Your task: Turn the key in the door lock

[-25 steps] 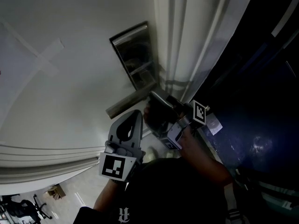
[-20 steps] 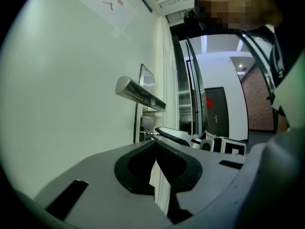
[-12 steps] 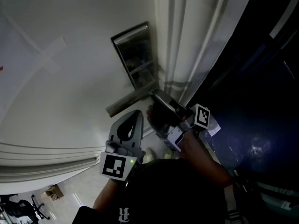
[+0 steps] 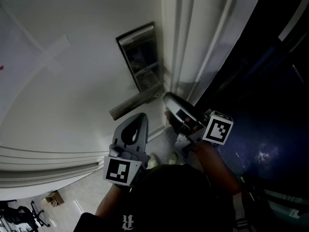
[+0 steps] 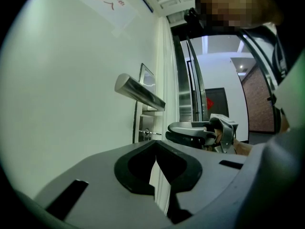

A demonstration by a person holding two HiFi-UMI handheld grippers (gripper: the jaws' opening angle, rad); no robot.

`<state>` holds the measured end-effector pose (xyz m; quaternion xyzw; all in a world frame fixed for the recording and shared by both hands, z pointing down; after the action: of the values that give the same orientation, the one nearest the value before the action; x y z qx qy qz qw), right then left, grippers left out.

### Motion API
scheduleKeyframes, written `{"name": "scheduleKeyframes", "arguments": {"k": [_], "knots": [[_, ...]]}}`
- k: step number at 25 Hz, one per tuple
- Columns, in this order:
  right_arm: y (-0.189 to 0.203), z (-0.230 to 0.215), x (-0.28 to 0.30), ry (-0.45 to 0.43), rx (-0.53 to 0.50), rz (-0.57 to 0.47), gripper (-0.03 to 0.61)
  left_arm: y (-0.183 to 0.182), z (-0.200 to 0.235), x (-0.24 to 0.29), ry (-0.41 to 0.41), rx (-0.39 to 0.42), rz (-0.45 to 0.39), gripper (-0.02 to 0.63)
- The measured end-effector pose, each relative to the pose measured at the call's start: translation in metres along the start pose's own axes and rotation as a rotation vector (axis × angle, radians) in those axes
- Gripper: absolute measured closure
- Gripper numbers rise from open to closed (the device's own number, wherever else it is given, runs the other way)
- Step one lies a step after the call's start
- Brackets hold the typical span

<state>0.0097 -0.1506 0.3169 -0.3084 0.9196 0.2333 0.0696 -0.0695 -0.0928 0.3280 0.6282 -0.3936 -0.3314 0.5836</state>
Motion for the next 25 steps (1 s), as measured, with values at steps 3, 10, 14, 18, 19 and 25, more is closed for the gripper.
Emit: {"name": "scheduleKeyframes", "arguments": {"k": [3,10,14,18,19,25], "knots": [[0.001,0.013,0.001,0.113,-0.458,0.045,0.512,0.0,0.002,-0.002,-0.007,-0.001,-0.001,0.606],[0.02,0.016,0.007,0.39,-1.464,0.197,0.51,0.0,0.005,-0.003,-0.01,-0.003,-0.004,0.606],[0.032,0.007,0.013,0.454,-1.824,0.238,0.499,0.0,0.007,-0.003,-0.01,-0.005,-0.007,0.606],[0.034,0.003,0.02,0.472,-1.951,0.252,0.494,-0.001,0.009,-0.004,-0.013,-0.006,-0.006,0.606],[0.035,0.003,0.023,0.471,-1.972,0.257,0.493,-0.001,0.009,-0.005,-0.014,-0.006,-0.006,0.606],[0.033,-0.003,0.036,0.501,-2.016,0.257,0.494,-0.001,0.013,-0.007,-0.02,-0.005,-0.009,0.606]]}}
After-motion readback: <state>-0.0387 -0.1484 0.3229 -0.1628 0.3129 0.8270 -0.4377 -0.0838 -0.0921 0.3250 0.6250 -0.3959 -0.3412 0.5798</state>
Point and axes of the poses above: the fingertips, and each gripper's own axes: x forward along the fingers, z to its left, y out of its underside, the point moved 1 cm from there along -x, backward along the fingers, and after that the axes turned 11 degrees about x, right-handed, at the moved point
